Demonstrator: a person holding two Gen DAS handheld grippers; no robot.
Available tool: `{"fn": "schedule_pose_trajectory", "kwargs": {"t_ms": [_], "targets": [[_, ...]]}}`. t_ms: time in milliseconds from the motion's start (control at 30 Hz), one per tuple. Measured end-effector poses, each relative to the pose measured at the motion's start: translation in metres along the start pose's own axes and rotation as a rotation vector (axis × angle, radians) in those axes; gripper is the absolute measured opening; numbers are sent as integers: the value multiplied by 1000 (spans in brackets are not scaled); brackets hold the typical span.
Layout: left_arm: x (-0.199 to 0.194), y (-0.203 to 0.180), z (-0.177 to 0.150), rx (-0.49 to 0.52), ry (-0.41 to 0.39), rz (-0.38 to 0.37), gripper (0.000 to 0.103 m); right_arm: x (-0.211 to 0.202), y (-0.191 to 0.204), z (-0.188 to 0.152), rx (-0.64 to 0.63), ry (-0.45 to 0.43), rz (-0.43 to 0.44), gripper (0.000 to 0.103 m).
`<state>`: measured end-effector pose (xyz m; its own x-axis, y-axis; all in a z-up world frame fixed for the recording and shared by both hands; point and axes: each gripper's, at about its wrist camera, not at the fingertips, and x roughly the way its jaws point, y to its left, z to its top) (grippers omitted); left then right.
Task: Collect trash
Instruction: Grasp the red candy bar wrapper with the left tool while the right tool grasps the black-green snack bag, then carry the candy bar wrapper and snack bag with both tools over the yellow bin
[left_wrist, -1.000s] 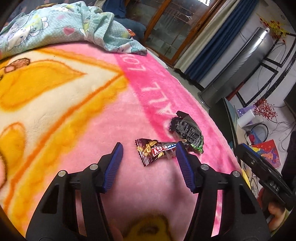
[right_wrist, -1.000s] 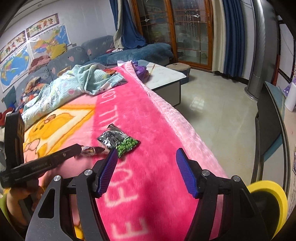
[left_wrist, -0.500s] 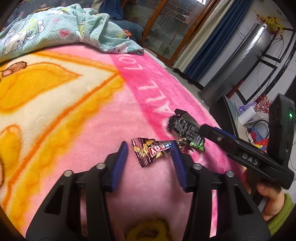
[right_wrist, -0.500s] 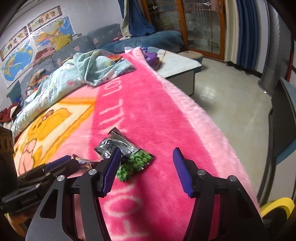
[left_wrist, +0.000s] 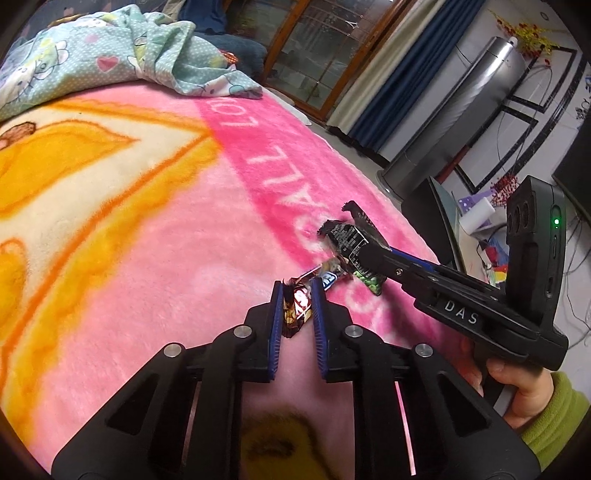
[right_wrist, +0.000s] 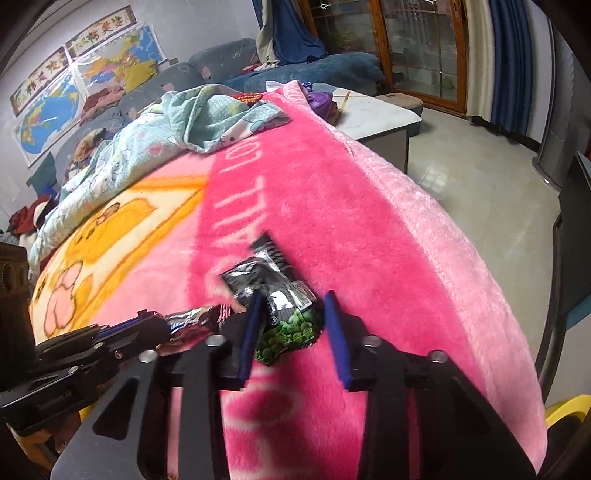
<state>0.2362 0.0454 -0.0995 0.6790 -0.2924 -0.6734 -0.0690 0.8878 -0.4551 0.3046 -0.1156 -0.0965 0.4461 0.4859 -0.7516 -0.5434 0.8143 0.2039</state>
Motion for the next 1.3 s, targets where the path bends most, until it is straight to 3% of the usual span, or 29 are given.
{"fn": "schedule_pose_trajectory", "kwargs": {"t_ms": [333, 767, 1300], "targets": [[-14, -15, -13, 30, -1, -37, 6, -38, 6, -31, 7, -54, 1, 18], [-27, -57, -28, 124, -9, -69, 5, -110, -17, -63, 49, -167, -71, 18], [-32, -115, -57, 252, 21, -123, 5, -162, -53, -98, 113, -201, -131, 18]]}}
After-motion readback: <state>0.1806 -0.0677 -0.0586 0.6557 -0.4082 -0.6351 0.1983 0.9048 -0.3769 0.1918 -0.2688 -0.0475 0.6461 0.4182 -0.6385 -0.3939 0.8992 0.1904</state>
